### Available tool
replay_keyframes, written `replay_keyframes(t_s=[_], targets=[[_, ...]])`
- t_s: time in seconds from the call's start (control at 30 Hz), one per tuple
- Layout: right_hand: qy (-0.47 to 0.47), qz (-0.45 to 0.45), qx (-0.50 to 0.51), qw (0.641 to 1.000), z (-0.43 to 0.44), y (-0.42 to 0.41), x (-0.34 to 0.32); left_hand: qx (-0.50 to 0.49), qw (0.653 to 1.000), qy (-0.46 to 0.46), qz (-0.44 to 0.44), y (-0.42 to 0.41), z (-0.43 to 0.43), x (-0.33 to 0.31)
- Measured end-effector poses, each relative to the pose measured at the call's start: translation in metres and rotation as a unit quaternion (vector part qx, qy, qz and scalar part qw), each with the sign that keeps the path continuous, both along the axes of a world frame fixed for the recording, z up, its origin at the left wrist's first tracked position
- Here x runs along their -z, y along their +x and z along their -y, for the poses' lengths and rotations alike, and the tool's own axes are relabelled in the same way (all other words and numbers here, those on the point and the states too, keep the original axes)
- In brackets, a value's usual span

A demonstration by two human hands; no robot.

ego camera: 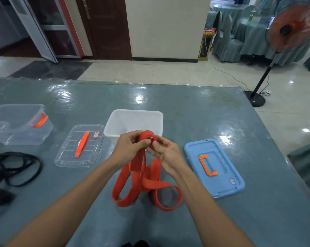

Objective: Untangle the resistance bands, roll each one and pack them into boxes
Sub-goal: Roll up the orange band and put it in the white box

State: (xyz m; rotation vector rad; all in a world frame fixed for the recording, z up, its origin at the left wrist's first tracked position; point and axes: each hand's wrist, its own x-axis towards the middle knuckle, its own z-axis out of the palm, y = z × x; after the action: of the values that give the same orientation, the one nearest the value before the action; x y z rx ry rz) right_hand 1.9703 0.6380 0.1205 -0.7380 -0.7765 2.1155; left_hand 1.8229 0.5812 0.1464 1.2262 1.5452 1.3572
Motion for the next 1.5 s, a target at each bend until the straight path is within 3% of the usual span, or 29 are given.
replay_keyframes(t_s=[0.13, 0.2, 0.27, 0.33, 0.5, 0.6, 0.73, 0.83, 1.0, 1.1, 1.2, 1.27, 1.4, 1.5], targets=[[0.166, 0.150, -0.050, 0.973, -0.006, 0.009, -0.008, 0.015, 0.995, 0.026, -0.097, -0.010, 0.002, -0.006], [0.266, 0.251, -0.056, 0.929, -0.012, 0.014, -0.015, 0.044, 0.977, 0.027, -0.205, -0.018, 0.000, -0.012], [0.374, 0.338, -0.072, 0.861, -0.016, 0.018, -0.025, 0.105, 0.945, 0.015, -0.309, -0.022, -0.004, -0.018], [0.433, 0.384, -0.105, 0.809, -0.018, 0.021, -0.037, 0.141, 0.925, 0.021, -0.351, -0.021, -0.006, -0.022], [0.398, 0.337, -0.073, 0.850, -0.018, 0.026, -0.045, 0.087, 0.956, 0.044, -0.277, -0.011, -0.006, -0.023], [0.339, 0.255, -0.044, 0.904, -0.015, 0.028, -0.039, 0.013, 0.988, 0.032, -0.150, 0.001, -0.005, -0.021], [0.253, 0.148, 0.006, 0.956, -0.010, 0.030, -0.034, -0.031, 0.994, 0.077, -0.078, 0.010, -0.003, -0.019], [0.219, 0.080, 0.022, 0.972, -0.010, 0.028, -0.032, -0.042, 0.996, 0.075, -0.028, 0.013, -0.002, -0.018], [0.122, 0.009, 0.059, 0.991, -0.002, 0.019, -0.034, -0.025, 0.997, 0.070, -0.031, 0.012, -0.002, -0.014], [0.126, 0.030, 0.051, 0.990, 0.003, 0.017, -0.031, -0.023, 0.995, 0.067, -0.064, 0.012, -0.002, -0.013], [0.219, 0.128, 0.003, 0.967, 0.001, 0.022, -0.031, -0.017, 0.987, 0.065, -0.145, 0.005, 0.002, -0.013], [0.281, 0.200, -0.032, 0.938, -0.005, 0.029, -0.032, 0.012, 0.973, 0.067, -0.221, -0.004, 0.004, -0.014], [0.417, 0.331, -0.065, 0.844, -0.015, 0.033, -0.040, 0.082, 0.935, 0.086, -0.333, -0.006, 0.001, -0.024], [0.395, 0.291, -0.043, 0.871, -0.015, 0.033, -0.050, 0.059, 0.946, 0.106, -0.301, -0.001, -0.001, -0.030]])
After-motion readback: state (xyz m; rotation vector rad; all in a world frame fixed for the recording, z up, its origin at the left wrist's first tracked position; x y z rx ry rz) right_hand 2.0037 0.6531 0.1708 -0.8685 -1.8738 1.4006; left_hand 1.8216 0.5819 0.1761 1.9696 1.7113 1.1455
